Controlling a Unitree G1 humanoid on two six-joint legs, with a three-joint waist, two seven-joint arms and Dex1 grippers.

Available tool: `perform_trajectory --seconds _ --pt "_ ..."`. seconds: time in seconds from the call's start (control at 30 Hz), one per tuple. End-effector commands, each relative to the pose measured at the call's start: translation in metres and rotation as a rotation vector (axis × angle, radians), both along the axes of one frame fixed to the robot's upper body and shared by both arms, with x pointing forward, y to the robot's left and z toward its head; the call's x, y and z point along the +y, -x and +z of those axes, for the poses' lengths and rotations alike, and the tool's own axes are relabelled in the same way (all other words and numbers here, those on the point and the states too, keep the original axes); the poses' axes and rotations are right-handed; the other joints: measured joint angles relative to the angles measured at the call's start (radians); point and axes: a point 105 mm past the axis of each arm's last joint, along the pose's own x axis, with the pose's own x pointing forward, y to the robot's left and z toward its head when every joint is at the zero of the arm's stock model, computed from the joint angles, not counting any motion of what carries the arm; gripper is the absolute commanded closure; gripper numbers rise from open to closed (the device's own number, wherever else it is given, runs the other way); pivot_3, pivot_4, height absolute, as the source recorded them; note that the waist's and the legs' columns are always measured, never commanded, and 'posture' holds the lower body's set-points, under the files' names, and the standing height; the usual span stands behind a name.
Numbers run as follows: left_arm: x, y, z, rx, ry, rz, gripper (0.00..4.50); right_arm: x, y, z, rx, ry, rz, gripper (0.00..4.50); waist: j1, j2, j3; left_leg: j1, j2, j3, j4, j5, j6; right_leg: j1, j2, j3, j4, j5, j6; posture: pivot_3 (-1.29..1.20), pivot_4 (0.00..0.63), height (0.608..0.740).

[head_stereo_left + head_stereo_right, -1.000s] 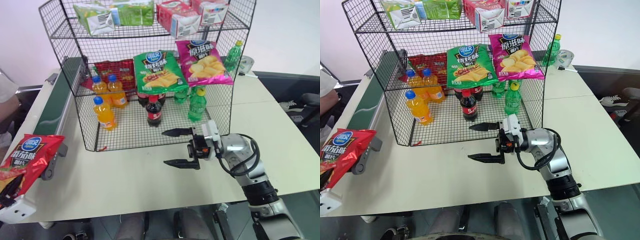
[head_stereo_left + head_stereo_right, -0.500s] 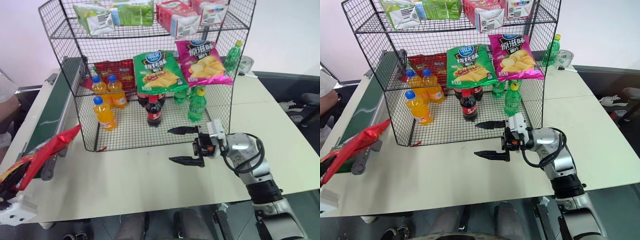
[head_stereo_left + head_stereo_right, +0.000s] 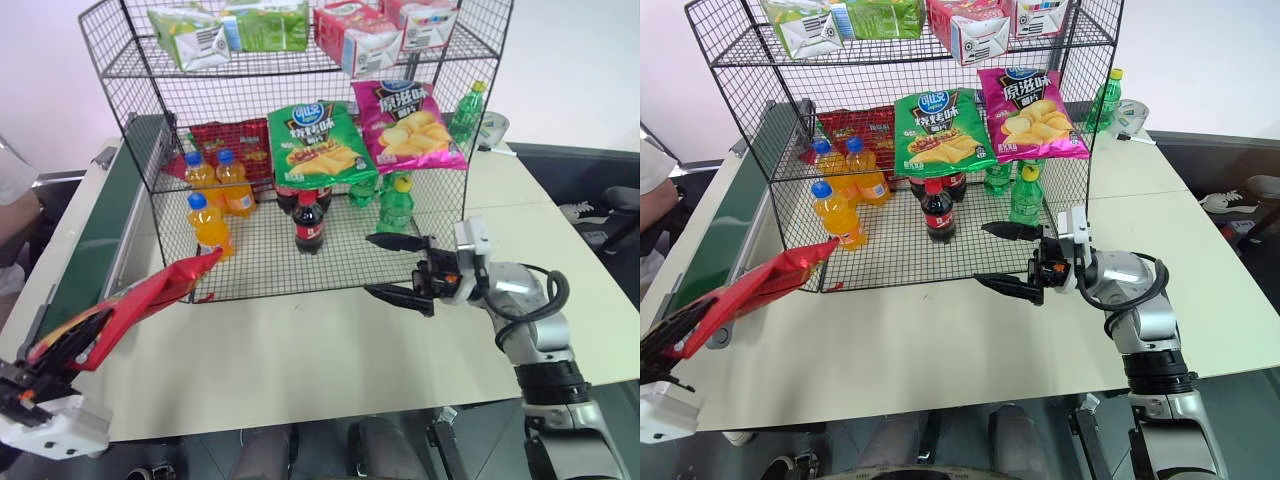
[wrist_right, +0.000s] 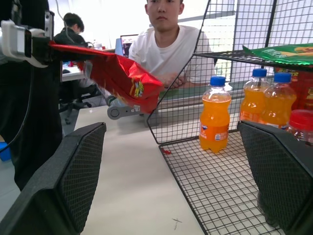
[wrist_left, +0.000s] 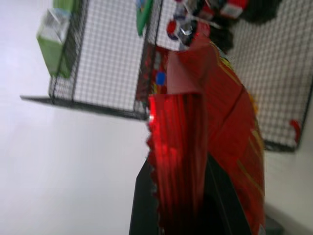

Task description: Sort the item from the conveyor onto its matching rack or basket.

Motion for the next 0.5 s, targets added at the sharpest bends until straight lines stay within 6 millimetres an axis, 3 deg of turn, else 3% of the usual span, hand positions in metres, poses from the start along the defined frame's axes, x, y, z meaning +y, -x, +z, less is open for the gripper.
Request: perform_trajectory --seconds 0.03,0.33,0.5 --pt "-0.016 -0.011 0.022 -0.069 -0.016 -0.063 4.44 -0.004 0.004 0.015 -0.039 -0.055 -0.006 0.0 0.0 0.0 0.0 0.0 0.0 0.0 0.0 0.0 0.0 0.0 0.0 0.0 0.0 0.0 0.0 0.0 0.15 0.74" --pt "-0.032 -0.028 0.049 -0.145 -0.07 -0.122 4.44 -0.005 0.001 0.019 -0.011 -0.083 -0.032 0.0 -0.003 0.001 0.0 0.0 0.0 0.0 0.0 0.0 0.0 -0.001 0.001 0.001 0.0 0.0 0.0 0.0 0.15 0.74" --pt "-0.026 -0.047 0.085 -0.242 -0.089 -0.092 4.44 -0.001 0.0 0.019 -0.013 -0.076 -0.029 0.0 0.005 0.001 0.0 0.001 0.0 -0.001 0.001 0.0 -0.001 0.0 0.002 0.0 0.002 0.0 0.0 0.0 0.15 0.74"
